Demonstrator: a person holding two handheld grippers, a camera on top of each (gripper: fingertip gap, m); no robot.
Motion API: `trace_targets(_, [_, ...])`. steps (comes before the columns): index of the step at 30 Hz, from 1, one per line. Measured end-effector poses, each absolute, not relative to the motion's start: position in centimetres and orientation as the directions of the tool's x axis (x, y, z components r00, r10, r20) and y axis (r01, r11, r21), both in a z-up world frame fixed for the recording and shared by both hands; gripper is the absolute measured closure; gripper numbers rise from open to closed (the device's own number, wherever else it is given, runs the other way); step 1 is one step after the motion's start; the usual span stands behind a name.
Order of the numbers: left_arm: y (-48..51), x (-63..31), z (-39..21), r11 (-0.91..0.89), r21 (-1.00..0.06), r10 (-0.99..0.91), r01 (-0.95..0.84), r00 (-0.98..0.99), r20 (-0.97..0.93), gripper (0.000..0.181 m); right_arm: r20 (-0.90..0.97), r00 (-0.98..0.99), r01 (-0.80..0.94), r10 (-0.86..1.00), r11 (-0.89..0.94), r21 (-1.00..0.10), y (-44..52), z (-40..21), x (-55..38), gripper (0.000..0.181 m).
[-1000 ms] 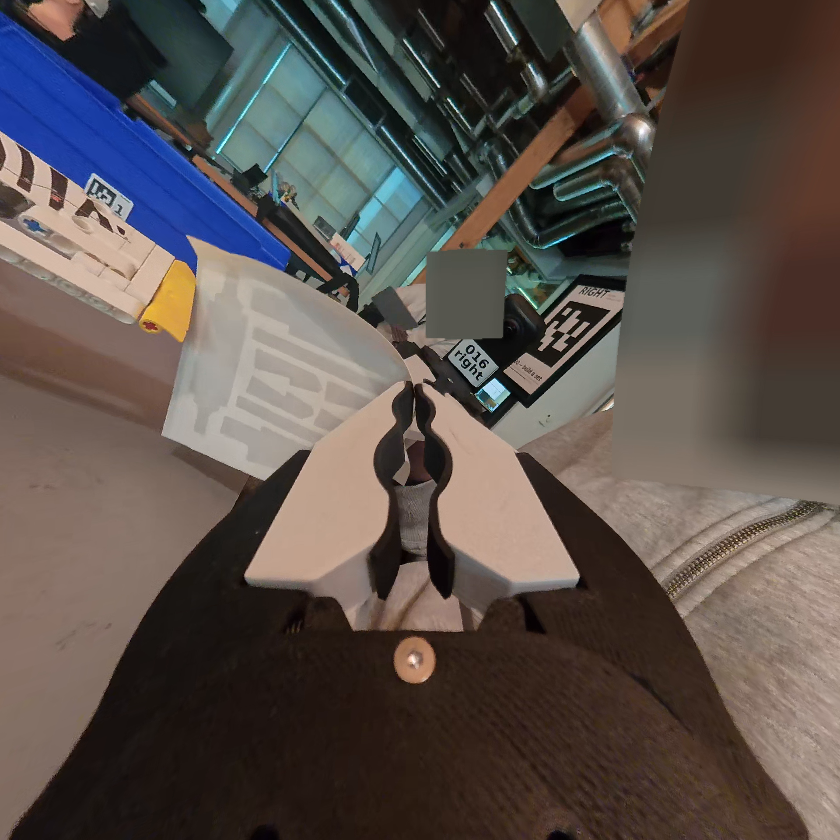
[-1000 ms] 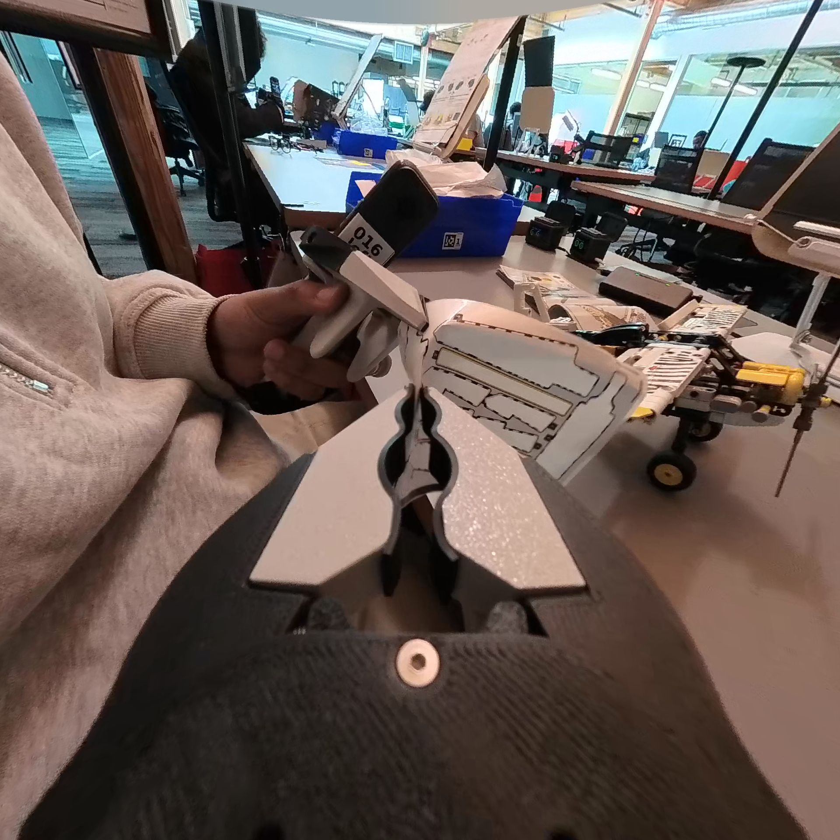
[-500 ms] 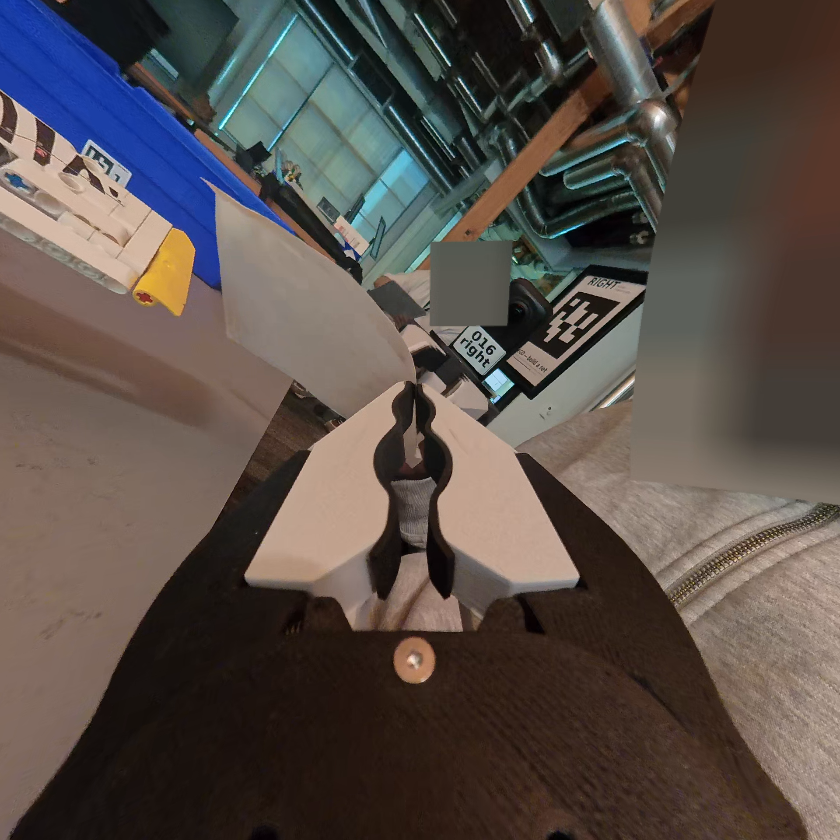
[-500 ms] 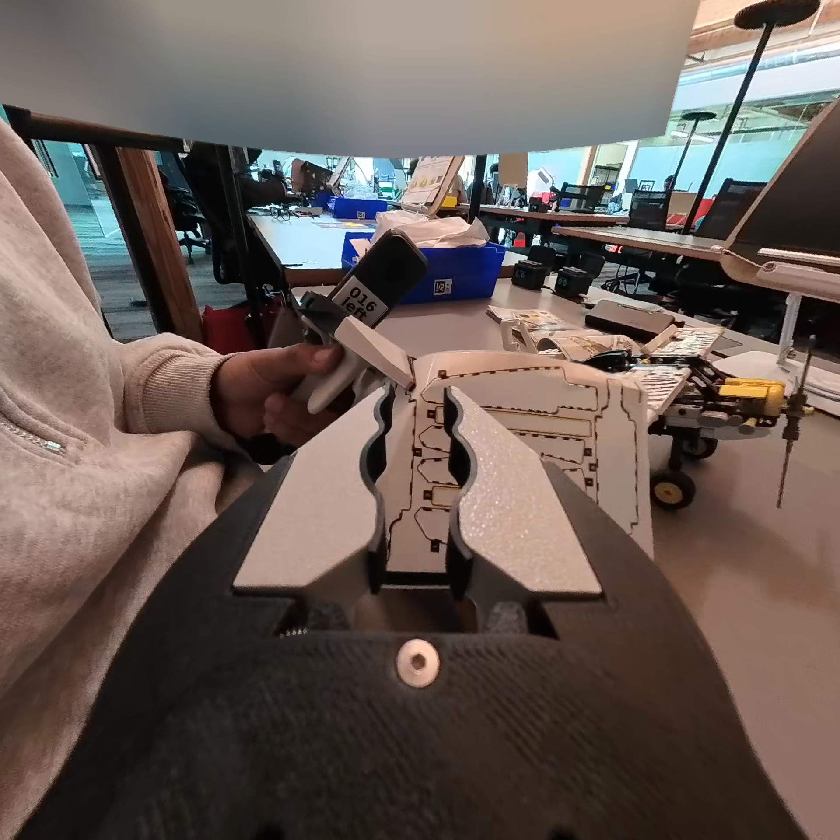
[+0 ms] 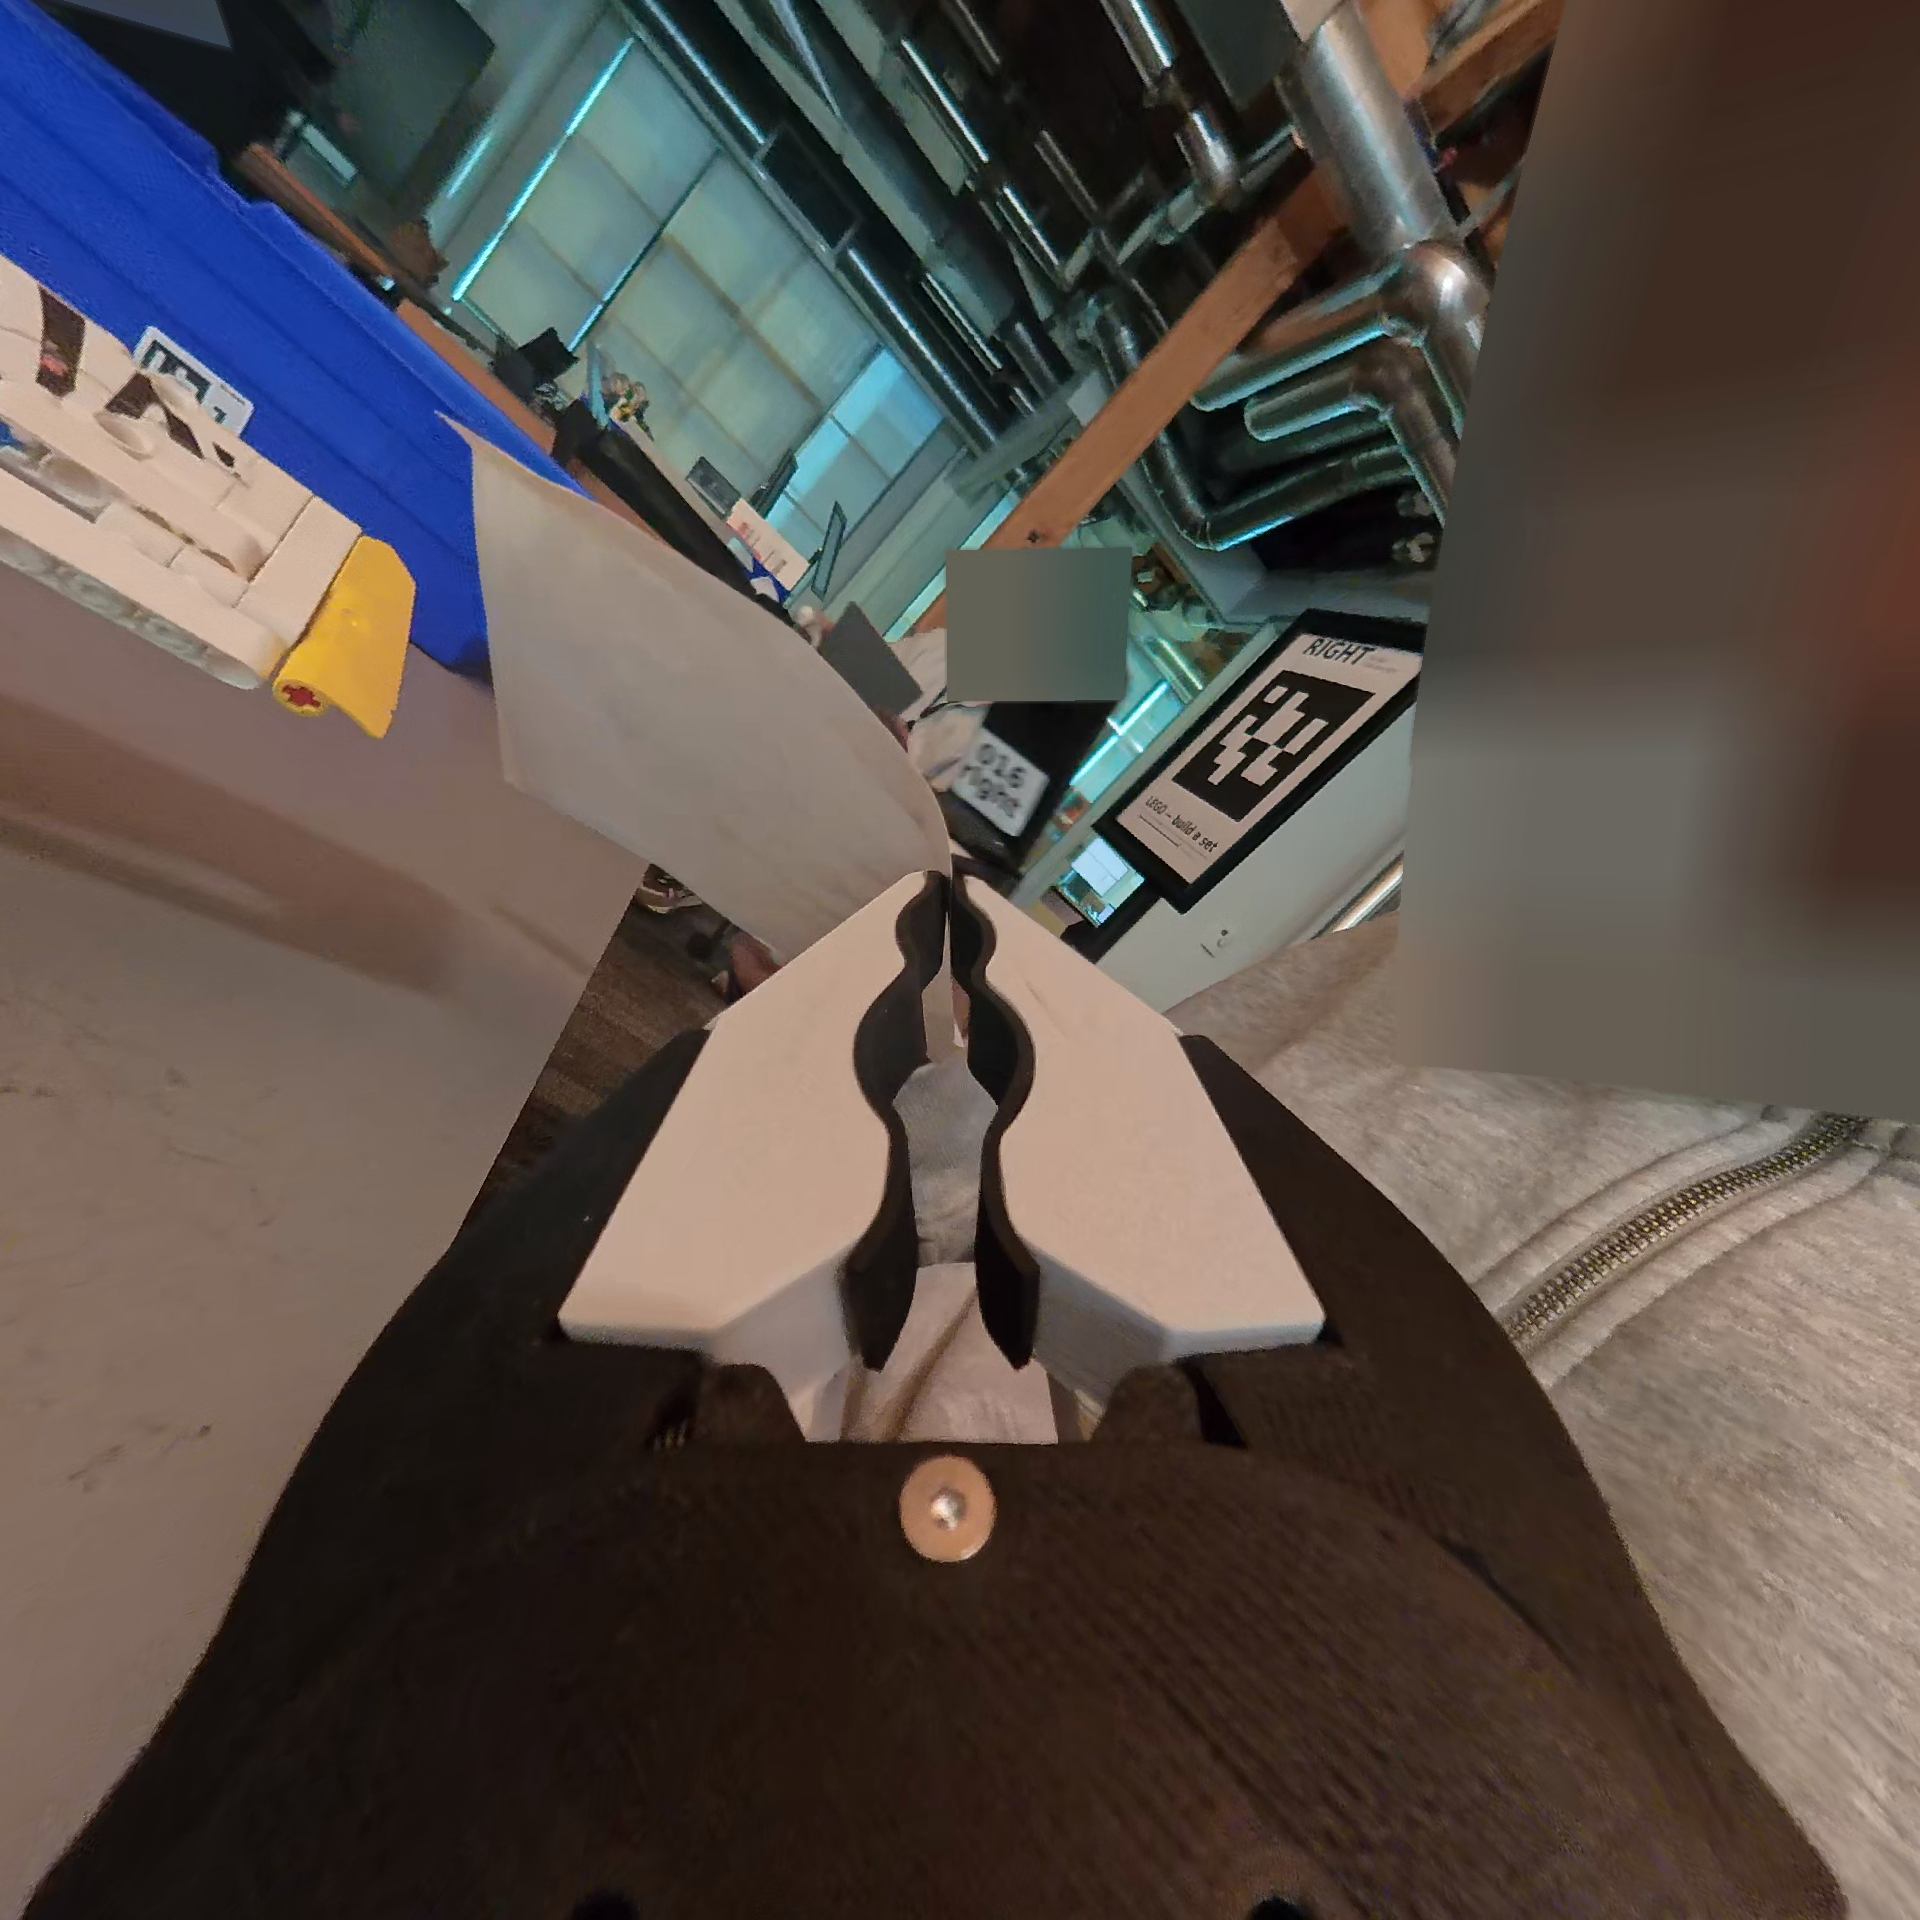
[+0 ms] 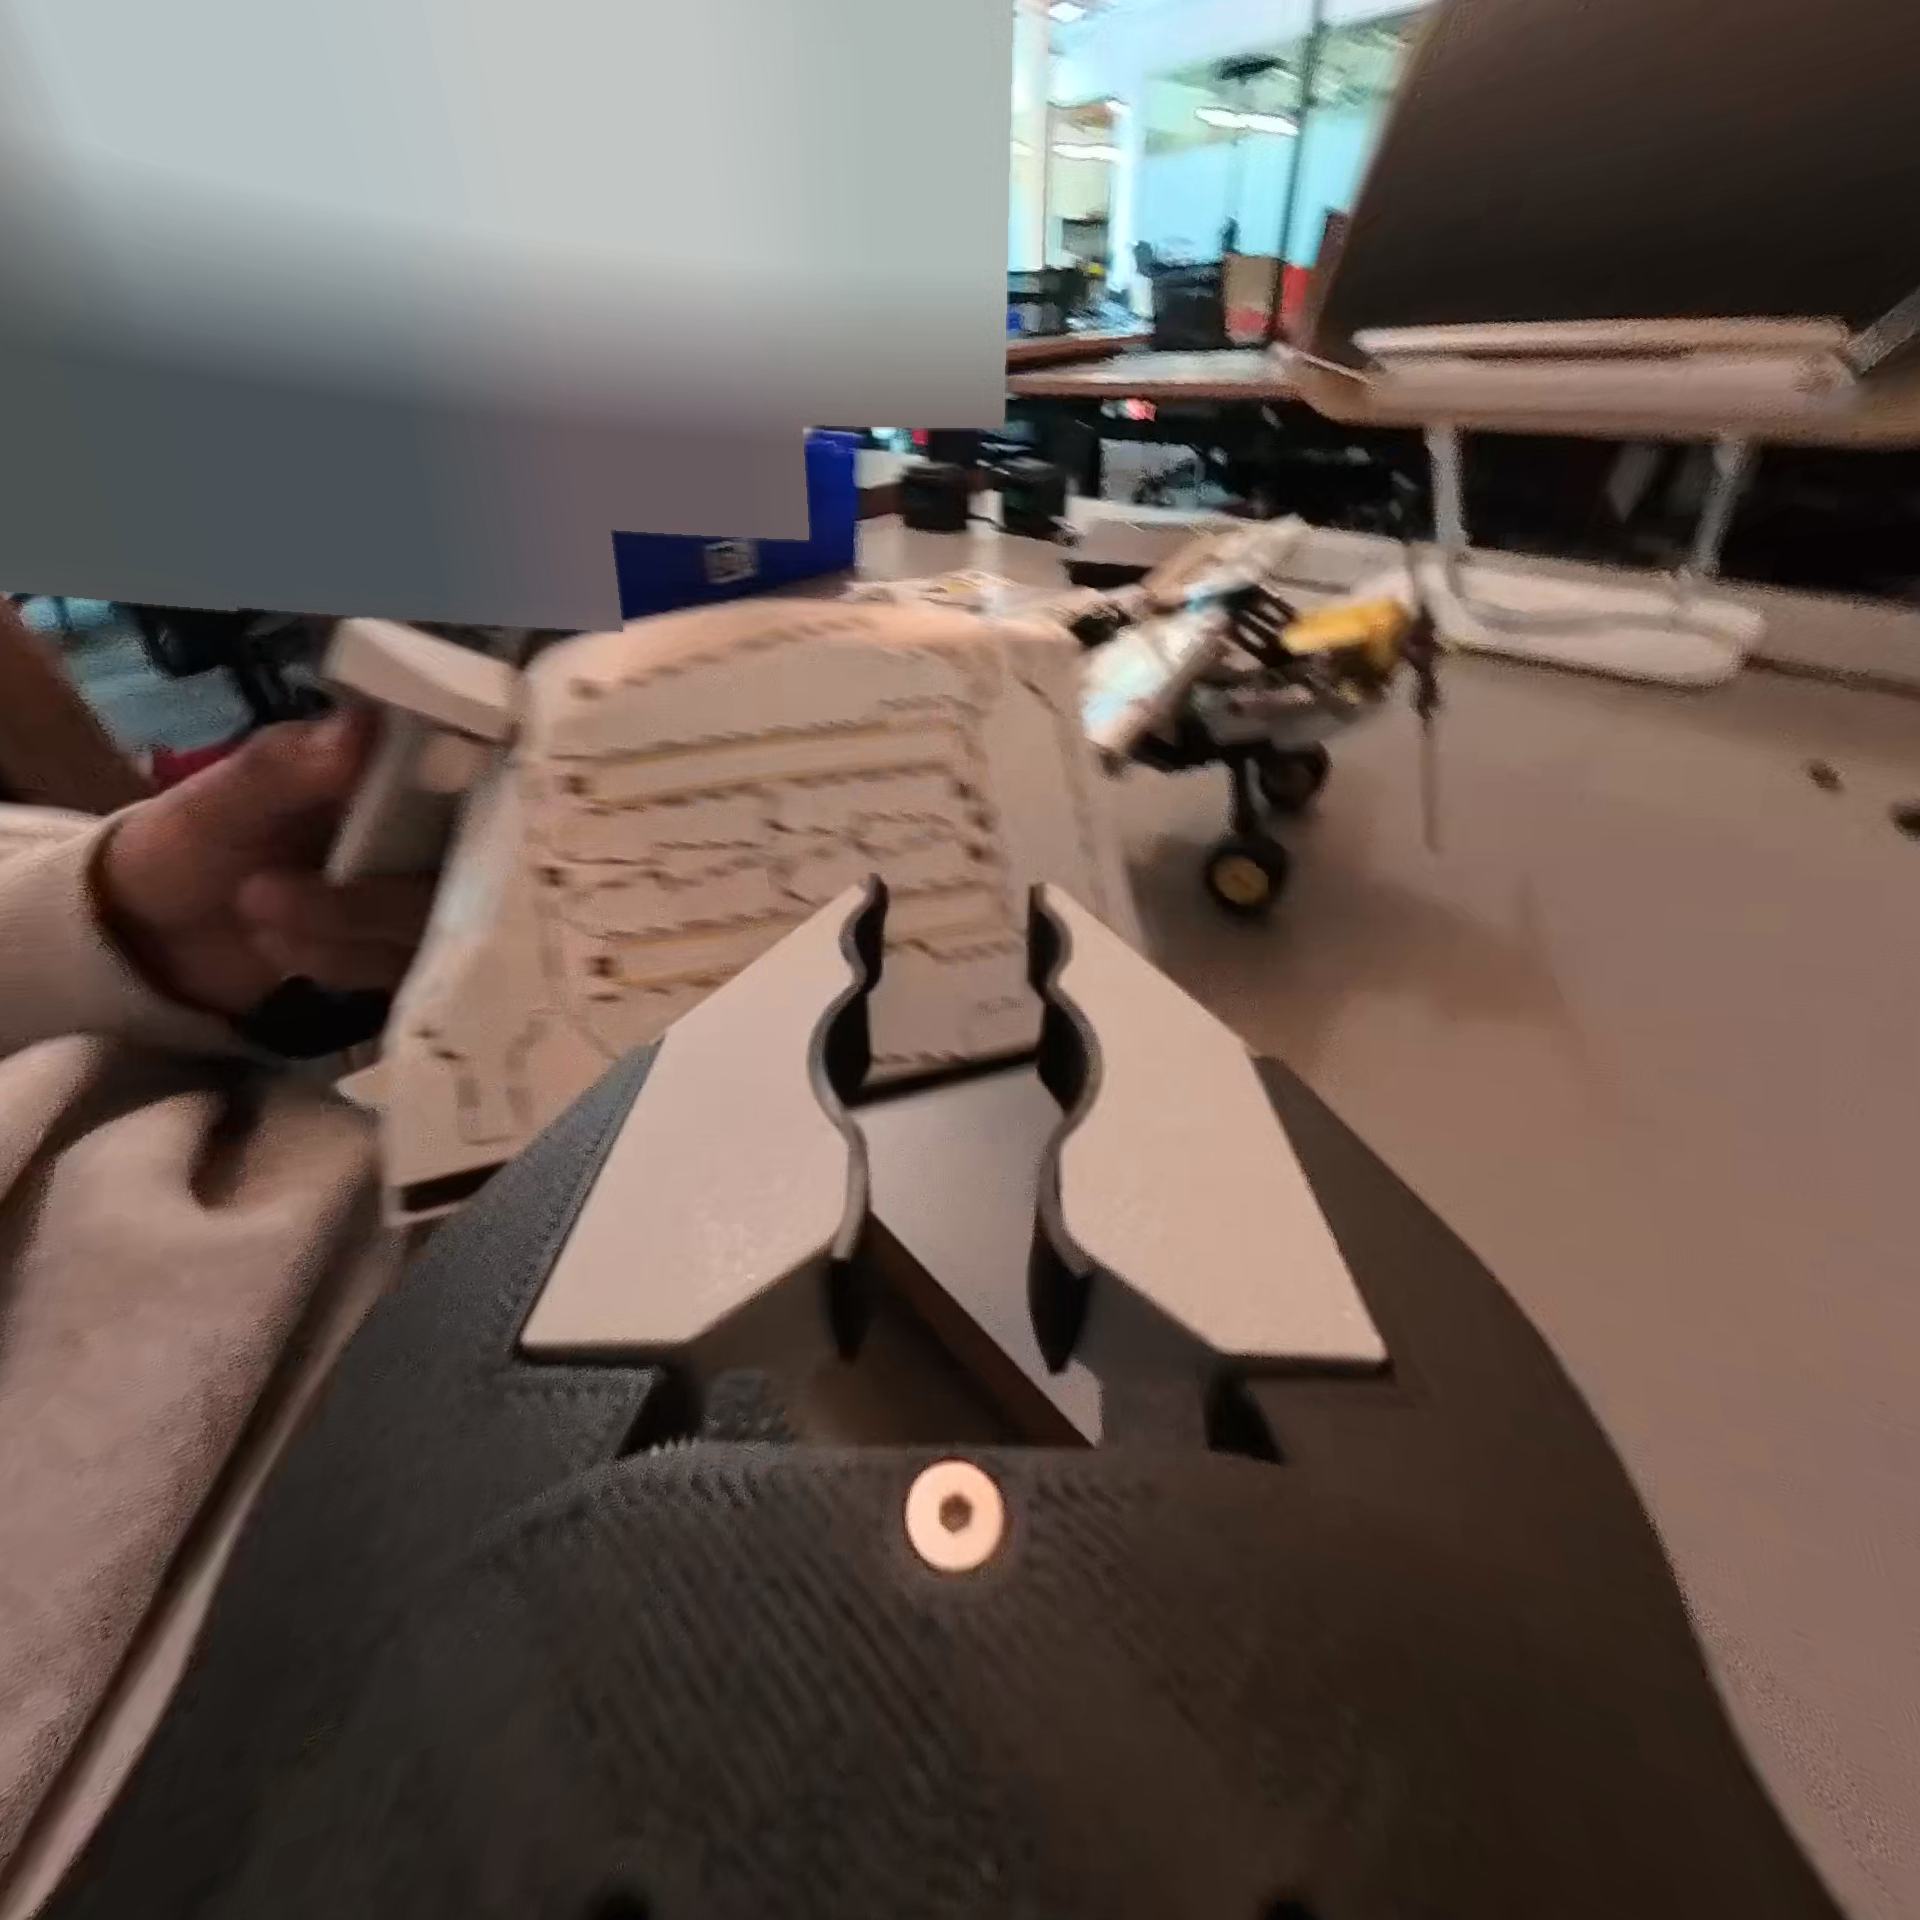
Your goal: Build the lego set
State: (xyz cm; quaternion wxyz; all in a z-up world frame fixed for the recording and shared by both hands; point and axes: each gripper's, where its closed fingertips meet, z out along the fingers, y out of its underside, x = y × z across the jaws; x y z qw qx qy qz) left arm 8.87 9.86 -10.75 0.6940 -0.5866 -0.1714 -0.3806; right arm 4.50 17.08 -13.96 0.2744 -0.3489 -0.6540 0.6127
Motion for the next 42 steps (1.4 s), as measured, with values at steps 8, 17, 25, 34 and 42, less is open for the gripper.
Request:
trace_targets(8, [8.4, 10.4, -7.6, 0.086, -0.69, -0.518, 0.718, 0.624, 0.585, 0.181, -0.527, -0.721, 0.335, 0.45, -0.439, -0.834, 17.6, -13.7, 4.9, 0.106])
trace_targets(17, [8.6, 8.7, -9.4, 0.056, -0.744, -0.389, 0.666, 0.701, 0.598, 0.181, -0.42, -0.888, 0.303, 0.185, -0.452, -0.839, 15.8, -10.3, 9.1, 0.181])
trace_targets(25, [7.7, 5.6, -11.0, 0.062, -0.83, -0.163, 0.554, 0.826, 0.539, 0.181, -0.313, -0.862, 0.164, 0.398, -0.365, -0.916, 15.8, -10.9, 7.9, 0.181])
trace_targets(34, [-15.9, -10.7, -2.8, 0.267, -0.937, 0.631, 0.225, 0.694, 0.346, 0.181, -0.373, -0.82, 0.136, 0.434, -0.485, -0.864, 18.4, -10.6, 6.3, 0.164])
trace_targets(42, [-44.3, -23.6, 1.4, 0.06, -0.993, 0.997, 0.098, 0.045, 0.065, 0.181, -0.344, -0.827, 0.135, 0.445, -0.436, -0.89, 17.2, -10.7, 6.0, 0.163])
